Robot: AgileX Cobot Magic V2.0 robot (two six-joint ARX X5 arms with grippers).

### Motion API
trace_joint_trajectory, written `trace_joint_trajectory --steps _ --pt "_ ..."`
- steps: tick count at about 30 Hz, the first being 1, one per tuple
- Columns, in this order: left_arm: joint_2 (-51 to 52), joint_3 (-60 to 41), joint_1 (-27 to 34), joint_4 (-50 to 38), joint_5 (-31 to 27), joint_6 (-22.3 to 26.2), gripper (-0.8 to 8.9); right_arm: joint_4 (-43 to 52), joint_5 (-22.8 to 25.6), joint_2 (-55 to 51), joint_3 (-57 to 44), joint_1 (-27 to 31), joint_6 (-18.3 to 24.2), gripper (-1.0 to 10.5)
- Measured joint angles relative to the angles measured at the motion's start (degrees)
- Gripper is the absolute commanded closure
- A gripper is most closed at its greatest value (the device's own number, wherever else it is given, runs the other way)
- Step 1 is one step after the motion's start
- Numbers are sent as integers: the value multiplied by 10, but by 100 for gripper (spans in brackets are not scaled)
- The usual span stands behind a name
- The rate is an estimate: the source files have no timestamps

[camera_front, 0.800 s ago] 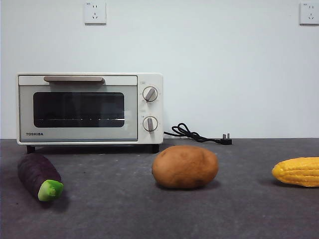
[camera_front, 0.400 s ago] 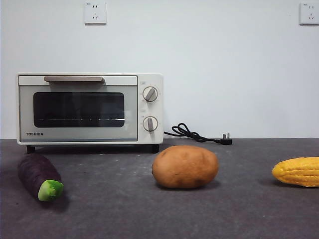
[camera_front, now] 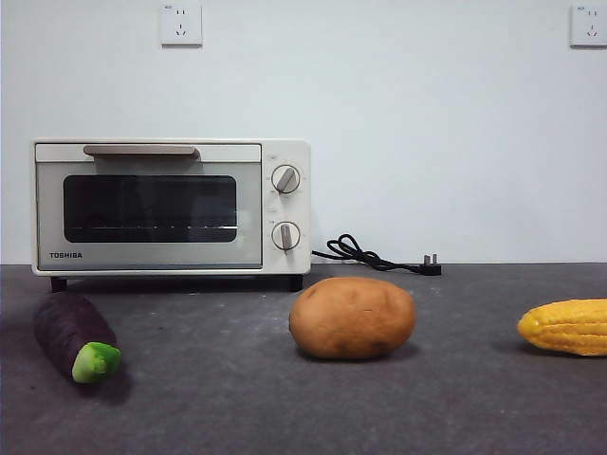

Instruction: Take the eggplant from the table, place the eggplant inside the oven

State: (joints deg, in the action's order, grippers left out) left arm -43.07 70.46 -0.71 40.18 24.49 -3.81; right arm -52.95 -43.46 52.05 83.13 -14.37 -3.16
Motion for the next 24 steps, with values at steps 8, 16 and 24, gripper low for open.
trace_joint_trajectory --steps 8,16,24 --pt "-9 0 0 0 0 2 819 1 -16 3 2 -23 0 683" --pt "-24 0 0 4 0 3 819 2 -35 3 2 -36 0 305" --pt "-47 0 0 10 0 13 819 2 -35 4 2 -52 0 282"
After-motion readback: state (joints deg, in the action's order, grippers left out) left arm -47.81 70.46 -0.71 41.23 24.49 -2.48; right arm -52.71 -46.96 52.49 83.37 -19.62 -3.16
